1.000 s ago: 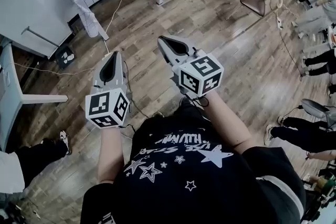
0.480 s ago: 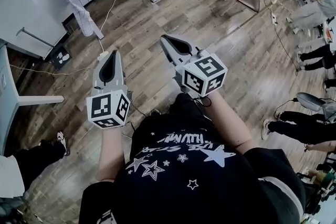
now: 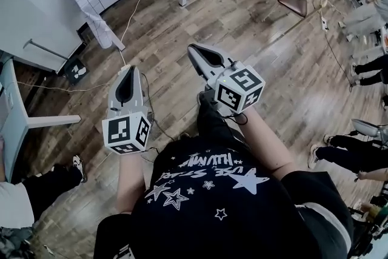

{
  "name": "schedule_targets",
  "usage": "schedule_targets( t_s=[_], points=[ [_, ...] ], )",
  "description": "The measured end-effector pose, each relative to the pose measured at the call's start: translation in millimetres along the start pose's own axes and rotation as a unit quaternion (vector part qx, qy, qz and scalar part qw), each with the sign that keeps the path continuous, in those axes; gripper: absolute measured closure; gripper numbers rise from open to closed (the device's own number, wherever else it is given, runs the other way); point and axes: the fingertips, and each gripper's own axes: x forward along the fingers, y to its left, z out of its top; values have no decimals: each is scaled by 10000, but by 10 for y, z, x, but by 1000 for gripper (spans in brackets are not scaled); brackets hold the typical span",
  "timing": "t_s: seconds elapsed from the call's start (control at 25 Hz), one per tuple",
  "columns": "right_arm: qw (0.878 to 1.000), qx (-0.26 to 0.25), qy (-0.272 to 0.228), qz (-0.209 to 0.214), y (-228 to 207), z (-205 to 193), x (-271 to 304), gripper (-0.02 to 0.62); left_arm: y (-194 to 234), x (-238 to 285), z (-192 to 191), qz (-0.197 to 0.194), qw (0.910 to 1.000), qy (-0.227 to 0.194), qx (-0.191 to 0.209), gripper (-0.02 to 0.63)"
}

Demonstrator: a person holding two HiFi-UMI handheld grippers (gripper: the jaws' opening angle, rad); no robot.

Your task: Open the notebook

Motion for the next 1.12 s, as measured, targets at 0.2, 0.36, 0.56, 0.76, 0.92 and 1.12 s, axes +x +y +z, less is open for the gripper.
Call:
schedule_targets(
  t_s=[0.2,0.36,0.56,0.76,0.92,1.12],
  points=[
    [9997,56,152,204,-393,48,316,578,121,343,14,268,9996,101,-74,597],
    [9995,38,170,255,-822,263,522,578,124,664,143,363,9993,131,5,597],
    [9981,-184,385,448,-1302,416,720,578,135,1075,275,619,9979,147,-75,597],
    [9964,-251,478,653,-1767,518,899,578,55,1527,389,809,9967,35,-91,597],
    [9959,-226,533,694,-2070,547,1042,578,72,1805,441,1054,9944,-37,-39,597],
    [9938,-218,580,924,-2282,599,1162,578,23,1978,480,1307,9914,-68,-61,597]
  ],
)
